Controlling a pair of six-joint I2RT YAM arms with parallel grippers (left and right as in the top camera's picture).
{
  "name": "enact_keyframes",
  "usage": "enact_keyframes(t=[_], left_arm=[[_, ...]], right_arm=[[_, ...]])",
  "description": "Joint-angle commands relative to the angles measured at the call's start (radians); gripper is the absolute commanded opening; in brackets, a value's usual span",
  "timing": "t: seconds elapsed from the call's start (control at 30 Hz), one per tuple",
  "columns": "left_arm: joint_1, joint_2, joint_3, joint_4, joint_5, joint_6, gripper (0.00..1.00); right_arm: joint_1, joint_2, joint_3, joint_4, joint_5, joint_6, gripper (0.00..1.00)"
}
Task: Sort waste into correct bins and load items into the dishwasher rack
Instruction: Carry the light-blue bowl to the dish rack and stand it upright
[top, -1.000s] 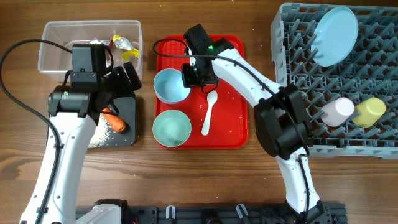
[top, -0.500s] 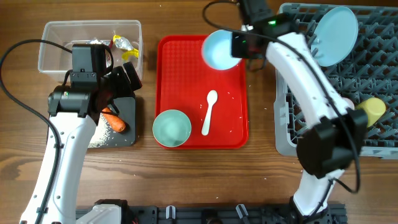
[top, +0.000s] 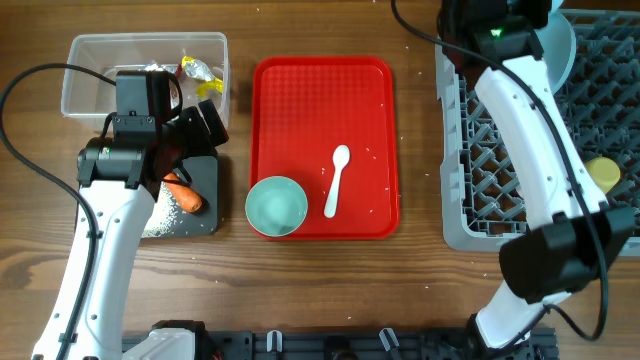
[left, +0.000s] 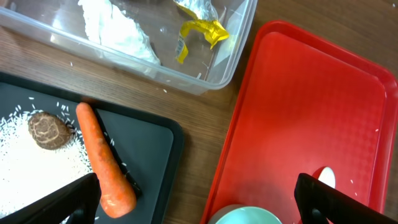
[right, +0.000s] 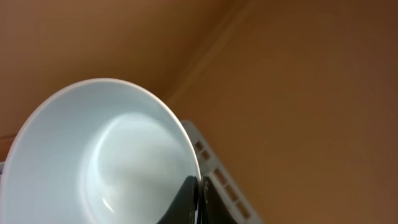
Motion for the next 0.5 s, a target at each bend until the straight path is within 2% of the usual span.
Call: enact_keyframes(t=[0.0,0.07,0.2,0.47], left_arm=[[0.005,-0.014,-0.005,0.002,0.005,-0.01,1.0],[0.005,-0.014,-0.005,0.002,0.005,-0.01,1.0],[0.005,-0.014,-0.005,0.002,0.005,-0.009,1.0],[0.005,-0.014,-0.005,0.002,0.005,-0.01,1.0]], right_arm=[[-0.014,0.109,0.006,0.118,0.098,-0.431,0.04],[-0.014,0.156,0.005,0.183,0.146,-0.503,0.04],[-0.014,0.23,0.003,0.166,0.168,-0.587,0.04],[-0.014,0.256,-0.093,0.168,0.105,-0.595,0.04]])
